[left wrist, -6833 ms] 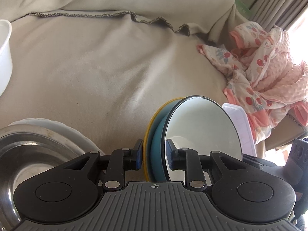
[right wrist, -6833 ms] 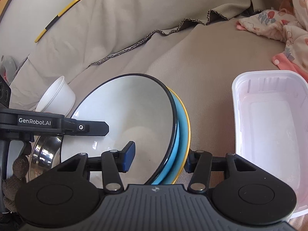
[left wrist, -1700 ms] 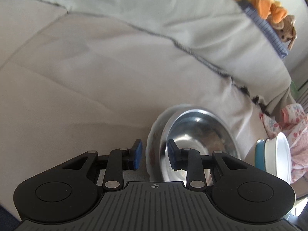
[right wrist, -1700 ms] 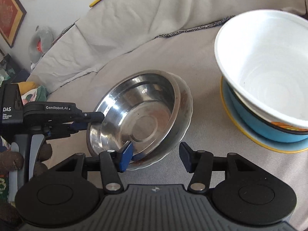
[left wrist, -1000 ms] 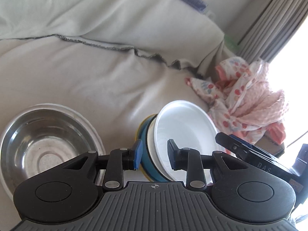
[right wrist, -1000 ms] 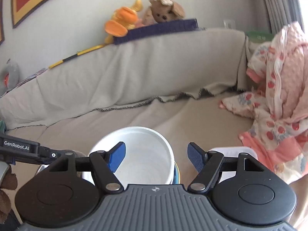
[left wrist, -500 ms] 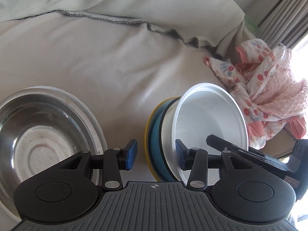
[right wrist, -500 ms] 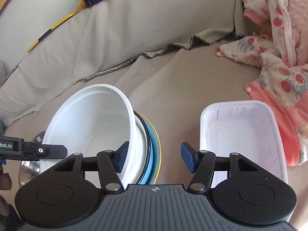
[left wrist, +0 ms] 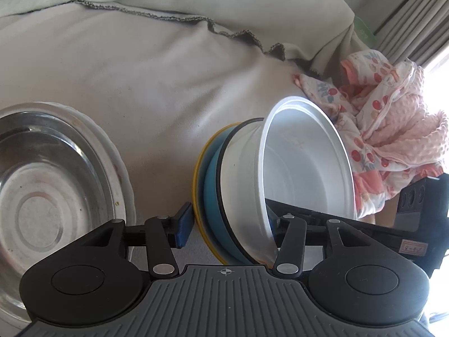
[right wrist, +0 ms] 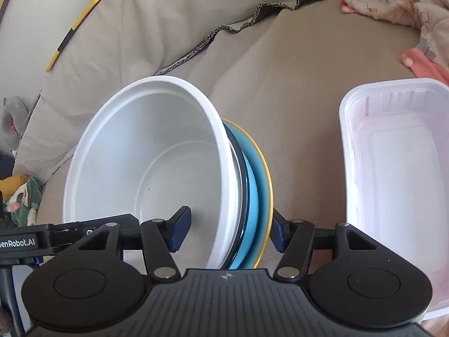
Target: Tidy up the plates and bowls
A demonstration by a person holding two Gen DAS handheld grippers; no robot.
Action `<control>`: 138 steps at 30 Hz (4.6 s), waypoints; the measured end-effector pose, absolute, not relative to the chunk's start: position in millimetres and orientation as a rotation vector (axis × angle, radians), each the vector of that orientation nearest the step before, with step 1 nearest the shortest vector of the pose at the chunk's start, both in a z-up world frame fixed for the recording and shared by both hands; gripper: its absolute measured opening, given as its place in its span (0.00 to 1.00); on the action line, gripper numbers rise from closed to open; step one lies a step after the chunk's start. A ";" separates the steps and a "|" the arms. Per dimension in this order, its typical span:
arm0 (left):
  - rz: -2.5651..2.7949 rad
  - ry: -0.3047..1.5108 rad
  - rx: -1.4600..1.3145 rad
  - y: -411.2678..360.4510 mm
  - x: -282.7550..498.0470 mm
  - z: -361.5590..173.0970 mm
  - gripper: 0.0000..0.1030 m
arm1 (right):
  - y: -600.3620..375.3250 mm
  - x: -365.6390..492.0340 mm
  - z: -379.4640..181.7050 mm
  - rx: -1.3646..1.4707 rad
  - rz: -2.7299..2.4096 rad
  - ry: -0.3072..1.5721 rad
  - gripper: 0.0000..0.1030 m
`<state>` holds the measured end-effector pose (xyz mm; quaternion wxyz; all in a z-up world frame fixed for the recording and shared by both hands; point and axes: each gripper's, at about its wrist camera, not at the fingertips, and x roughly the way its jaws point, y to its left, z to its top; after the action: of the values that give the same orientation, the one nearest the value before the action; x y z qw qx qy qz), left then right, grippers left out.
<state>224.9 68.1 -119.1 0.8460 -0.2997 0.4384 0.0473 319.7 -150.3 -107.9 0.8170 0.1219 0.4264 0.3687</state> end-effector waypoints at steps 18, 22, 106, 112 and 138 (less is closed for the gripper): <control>0.094 1.013 -0.612 63.3 164.2 -121.3 0.50 | -141.2 269.4 -118.2 0.215 0.862 0.999 0.62; 0.056 1.019 -0.592 59.6 153.3 -126.4 0.48 | -147.0 256.4 -125.3 0.187 0.884 0.995 0.62; 0.139 1.017 -0.426 50.2 210.8 -117.0 0.53 | -129.6 288.1 -98.3 0.133 0.869 0.937 0.68; 0.137 1.016 -0.372 44.0 211.7 -116.5 0.53 | -134.7 294.4 -105.1 0.151 0.886 0.988 0.67; 0.034 0.988 -0.434 64.1 211.0 -123.6 0.56 | -126.1 292.9 -100.1 0.125 0.849 1.009 0.67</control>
<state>211.0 64.1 -123.6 0.8577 -0.2068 0.4705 0.0160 292.9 -126.1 -100.1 0.7884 0.0582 0.4685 0.3943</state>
